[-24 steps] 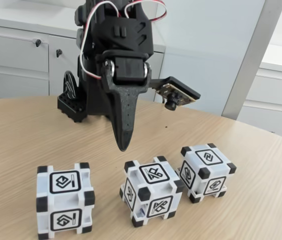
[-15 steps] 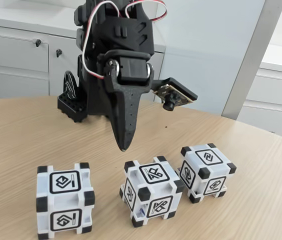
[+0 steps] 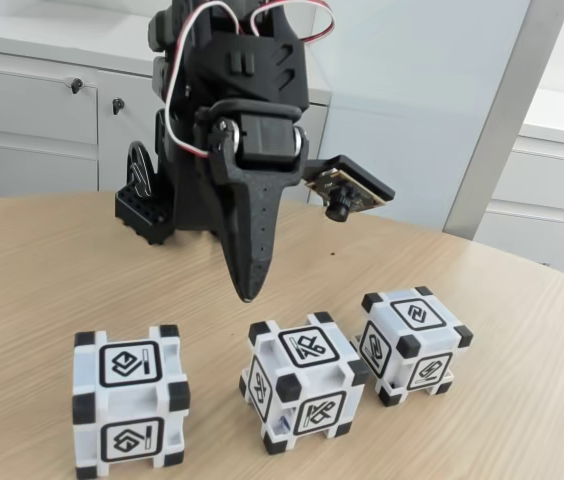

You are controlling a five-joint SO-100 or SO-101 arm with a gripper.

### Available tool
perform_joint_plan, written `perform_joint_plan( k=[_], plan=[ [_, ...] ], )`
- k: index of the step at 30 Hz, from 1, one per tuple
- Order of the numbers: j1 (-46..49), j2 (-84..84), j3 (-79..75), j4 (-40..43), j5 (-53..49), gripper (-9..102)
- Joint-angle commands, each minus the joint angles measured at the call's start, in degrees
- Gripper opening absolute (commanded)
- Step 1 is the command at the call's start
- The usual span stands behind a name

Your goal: Stack cubes from left to right.

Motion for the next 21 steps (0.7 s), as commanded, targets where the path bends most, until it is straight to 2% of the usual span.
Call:
perform_joint_plan(
  k=[1, 3, 6, 15, 21],
  plan=[
    [0.0, 0.26, -0.53, 0.26, -0.26, 1],
    [0.0, 0.26, -0.53, 0.26, -0.18, 5],
    [0.0, 0.26, -0.53, 0.26, -0.97, 0],
    [0.0, 0.18, -1.05, 0.44, -3.16, 0],
    [0.0, 0.09, -8.17, 0.09, -2.46, 0]
  ],
)
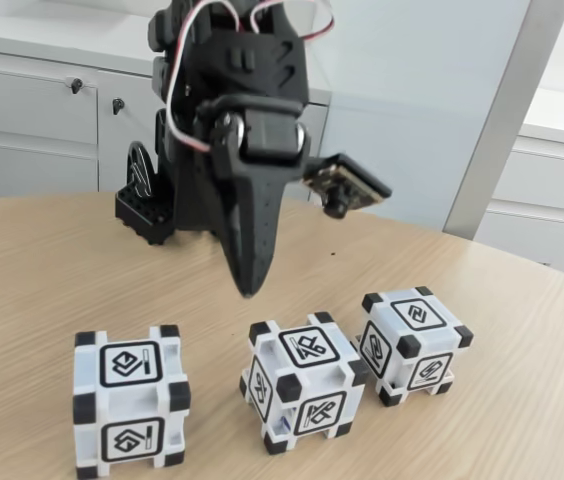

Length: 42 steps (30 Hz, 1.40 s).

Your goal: Stack cubes from left to right.

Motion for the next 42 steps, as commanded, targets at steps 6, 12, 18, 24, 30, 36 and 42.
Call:
perform_joint_plan(
  k=[6, 12, 18, 24, 30, 36, 42],
  plan=[
    [-0.26, -1.23, -19.51, 0.79, 5.01, 0],
    [-3.08, -10.46, -31.29, 0.88, 8.96, 0],
    [-9.32, -33.66, -46.67, 2.02, 14.68, 0],
    [-9.84, -56.78, -64.69, 14.24, 19.6, 0],
    [-10.37, -75.32, -80.24, 20.39, 25.58, 1],
    [-19.51, -83.58, -84.29, 24.79, 27.77, 0],
    [-24.17, -83.58, -84.02, 24.35, 30.67, 2]
  ],
)
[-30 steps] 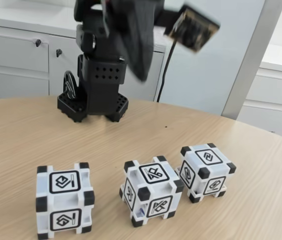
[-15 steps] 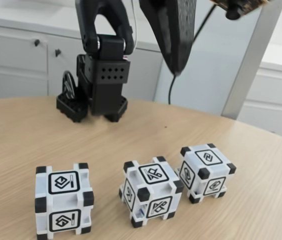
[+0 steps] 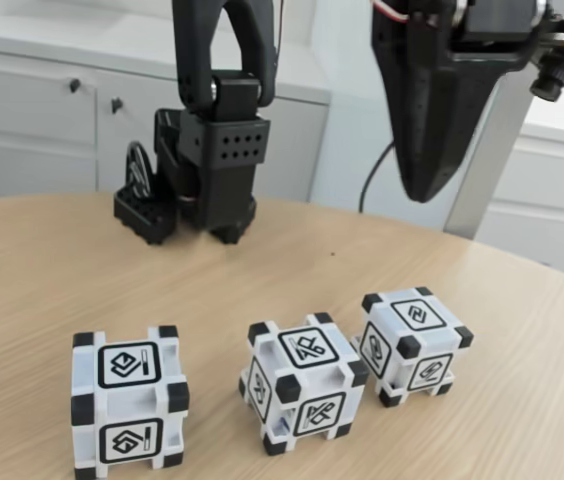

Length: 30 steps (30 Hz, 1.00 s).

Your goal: Stack cubes from left to right.

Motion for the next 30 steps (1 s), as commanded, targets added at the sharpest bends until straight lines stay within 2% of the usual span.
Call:
perform_joint_plan(
  k=[1, 5, 12, 21, 30],
  plan=[
    [-1.58, 0.0, -2.64, -0.09, 1.85, 2],
    [-2.11, -0.09, -0.18, -0.35, 5.27, 7],
    [-2.11, -0.09, 5.98, -0.62, 6.68, 26],
    [-2.11, -0.26, 6.59, -0.79, 6.77, 33],
    [-2.2, -5.98, 6.68, -6.77, 8.79, 33]
  ],
)
